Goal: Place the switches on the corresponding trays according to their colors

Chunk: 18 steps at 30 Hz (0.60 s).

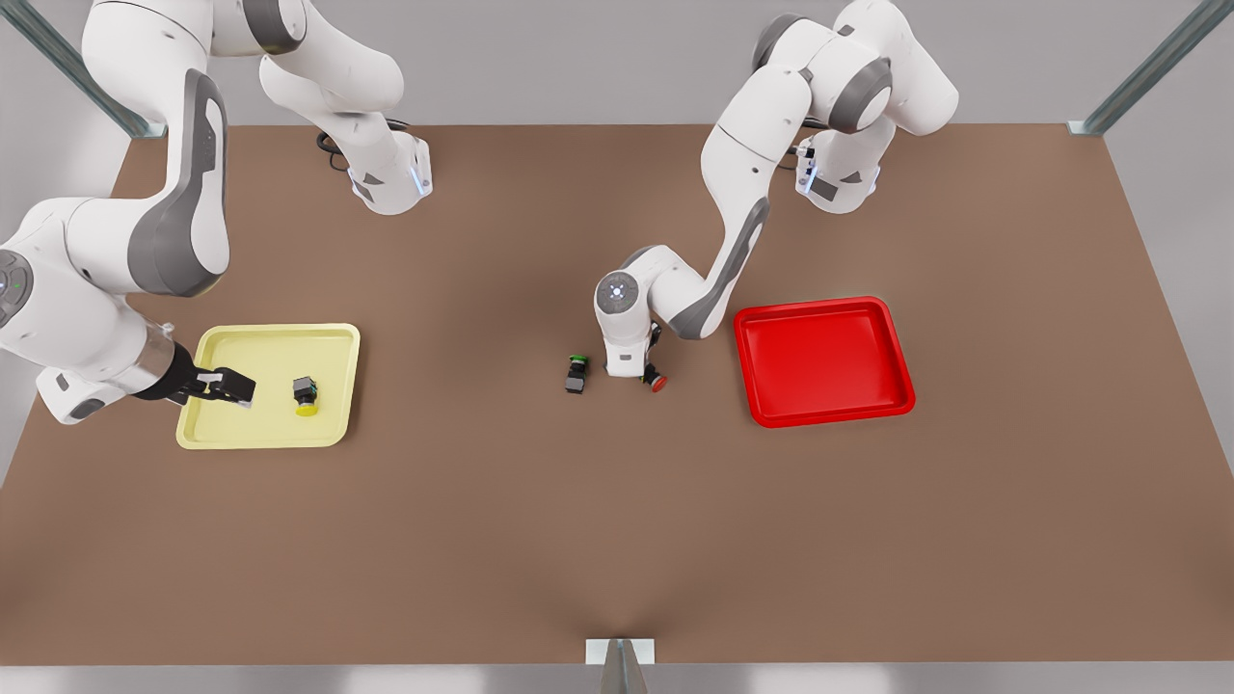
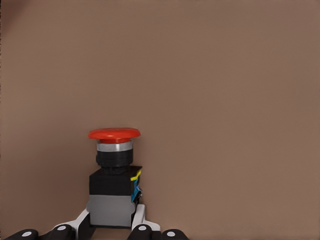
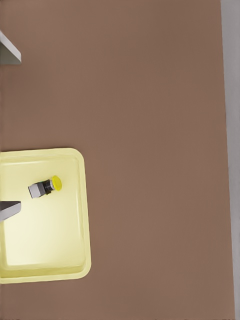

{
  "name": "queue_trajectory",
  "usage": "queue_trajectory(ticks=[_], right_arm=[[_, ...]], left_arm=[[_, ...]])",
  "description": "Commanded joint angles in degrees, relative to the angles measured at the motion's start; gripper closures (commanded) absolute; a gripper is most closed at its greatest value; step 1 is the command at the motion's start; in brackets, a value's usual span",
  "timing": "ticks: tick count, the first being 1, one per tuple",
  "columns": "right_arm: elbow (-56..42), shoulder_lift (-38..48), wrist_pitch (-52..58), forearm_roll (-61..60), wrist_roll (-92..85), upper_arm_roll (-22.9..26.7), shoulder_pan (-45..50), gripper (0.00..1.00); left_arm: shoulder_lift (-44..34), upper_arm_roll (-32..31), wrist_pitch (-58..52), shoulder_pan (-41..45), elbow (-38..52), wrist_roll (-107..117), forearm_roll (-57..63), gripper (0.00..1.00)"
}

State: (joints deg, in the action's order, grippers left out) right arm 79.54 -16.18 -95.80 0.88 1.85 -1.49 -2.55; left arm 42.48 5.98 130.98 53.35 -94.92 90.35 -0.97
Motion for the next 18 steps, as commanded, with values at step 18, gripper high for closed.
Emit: queue_trajectory(ticks=[18], right_arm=[[0.0, -0.1, -0.1, -0.1, 0.1, 0.0, 0.0, 0.00]], left_arm=[[-0.7, 0.3, -0.6, 0.0, 0.0, -0.7, 0.4, 0.52]])
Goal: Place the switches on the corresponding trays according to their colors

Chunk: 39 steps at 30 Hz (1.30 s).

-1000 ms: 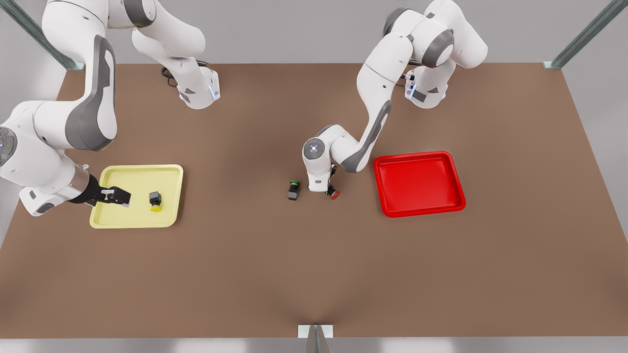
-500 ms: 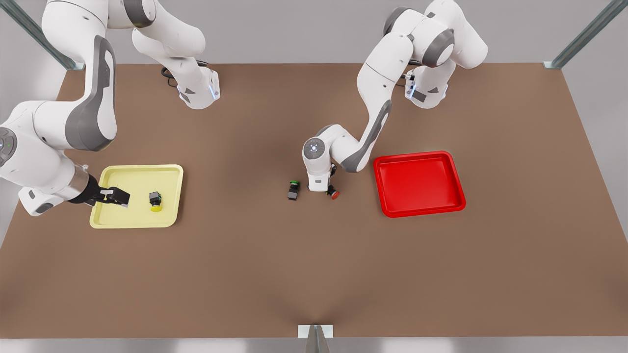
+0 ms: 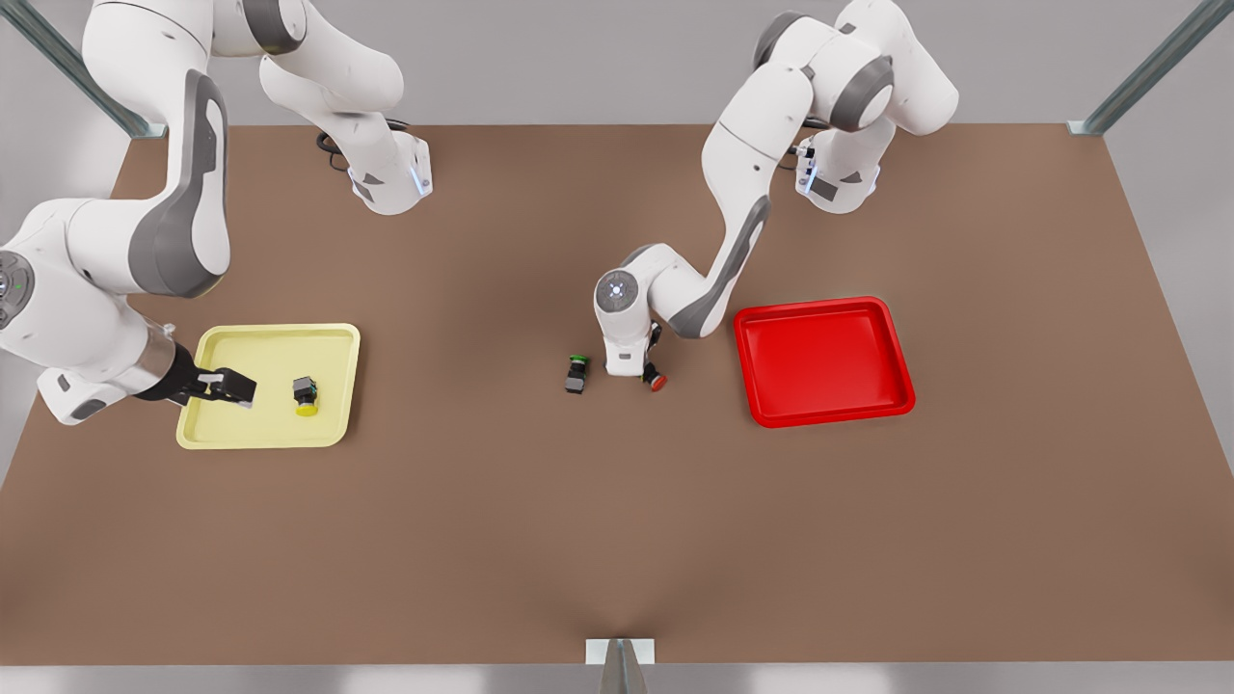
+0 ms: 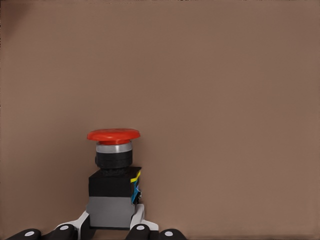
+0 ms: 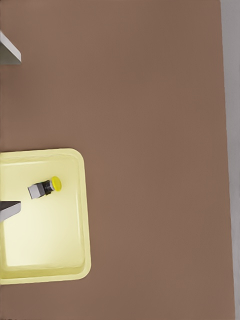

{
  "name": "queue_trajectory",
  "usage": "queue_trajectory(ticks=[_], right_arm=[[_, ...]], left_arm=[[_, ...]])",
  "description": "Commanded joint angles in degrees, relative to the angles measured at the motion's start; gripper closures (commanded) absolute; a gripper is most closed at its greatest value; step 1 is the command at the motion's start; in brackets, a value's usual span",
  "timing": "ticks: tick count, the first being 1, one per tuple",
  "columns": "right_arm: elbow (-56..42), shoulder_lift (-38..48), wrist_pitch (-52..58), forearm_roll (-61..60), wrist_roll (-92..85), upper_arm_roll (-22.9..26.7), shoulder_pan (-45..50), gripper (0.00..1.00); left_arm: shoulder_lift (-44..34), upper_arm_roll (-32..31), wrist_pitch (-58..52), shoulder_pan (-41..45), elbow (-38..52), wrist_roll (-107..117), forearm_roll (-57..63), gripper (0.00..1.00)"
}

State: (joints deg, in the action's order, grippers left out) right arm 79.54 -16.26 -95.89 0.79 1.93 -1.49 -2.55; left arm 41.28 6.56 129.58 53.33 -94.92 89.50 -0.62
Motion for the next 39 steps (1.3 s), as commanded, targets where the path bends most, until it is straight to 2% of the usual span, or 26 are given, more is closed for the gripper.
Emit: queue_trajectory(ticks=[1, 4, 7, 11, 15, 18, 19, 24, 26, 28, 29, 31, 33, 34, 35, 37, 39], right_arm=[[0.0, 0.0, 0.0, 0.1, 0.0, 0.0, 0.0, 0.00], [0.0, 0.0, 0.0, 0.1, 0.0, 0.0, 0.0, 0.00], [0.0, 0.0, 0.0, 0.1, 0.0, 0.0, 0.0, 0.00], [0.0, 0.0, 0.1, -0.1, 0.0, 0.0, 0.0, 0.00], [0.0, 0.0, 0.1, 0.0, 0.0, 0.0, 0.1, 0.00], [0.0, 0.0, 0.0, -0.1, 0.3, -0.1, 0.1, 0.00], [0.0, 0.0, 0.1, 0.0, 0.3, 0.0, 0.7, 0.00], [0.0, -0.1, 0.1, 0.2, 0.4, 0.0, 0.7, 0.00], [0.0, -0.1, 0.0, 0.1, 0.4, -0.1, 0.7, 0.00], [0.0, 0.0, 0.0, 0.0, 0.3, 0.0, 0.7, 0.00], [0.0, -0.1, 0.0, 0.0, 0.3, 0.0, 0.7, 0.00], [0.0, 0.0, 0.1, -0.1, 0.3, 0.0, 0.7, 0.00], [0.0, 0.0, 0.0, -0.1, 0.4, 0.0, 0.8, 0.00], [0.0, -0.1, 0.0, 0.0, 0.4, 0.0, 0.9, 0.00], [0.0, -0.1, 0.0, 0.3, 0.4, 0.0, 0.8, 0.00], [0.0, -0.1, 0.0, 0.3, 0.4, 0.0, 0.8, 0.00], [0.0, -0.1, 0.0, 0.3, 0.4, 0.0, 0.8, 0.00]], left_arm=[[-0.6, 0.1, -0.6, 0.0, 0.0, -0.1, 0.0, 0.52], [-5.8, 1.1, -2.2, 0.0, -4.4, -3.6, 0.1, 0.52], [-18.7, 4.3, -2.6, 0.0, -18.4, -12.1, 0.2, 0.52], [-31.5, 6.6, -1.6, -0.2, -34.7, -13.5, 8.1, 0.52], [-38.0, 16.5, 0.5, -0.1, -44.5, -23.3, 12.6, 0.51], [-37.1, 23.9, 4.0, -0.1, -46.1, -28.9, 16.5, 0.49], [-35.3, 25.3, 5.9, 0.0, -46.1, -29.6, 16.5, 0.00], [-34.7, 25.3, 6.0, 0.0, -46.1, -29.5, 16.5, 0.00], [-35.2, 24.7, 1.0, 0.0, -40.8, -29.5, 16.4, 0.00], [-34.1, 24.3, -5.4, -0.2, -29.2, -37.5, 14.0, 0.00], [-32.2, 24.6, -9.9, -0.2, -22.1, -49.5, 8.3, 0.00], [-24.4, 26.1, -22.9, -2.2, -1.9, -66.2, -1.3, 0.00], [-22.3, 26.1, -30.9, -6.3, 9.6, -76.8, -1.4, 0.00], [-21.8, 19.1, -34.0, -15.3, 14.1, -82.3, -1.1, 0.00], [-21.0, 5.3, -37.2, -29.7, 20.7, -83.3, -0.3, 0.00], [-21.4, -10.5, -37.1, -42.3, 21.9, -83.3, 8.4, 0.00], [-21.8, -11.8, -37.1, -43.7, 21.8, -83.2, 8.5, 0.00]])
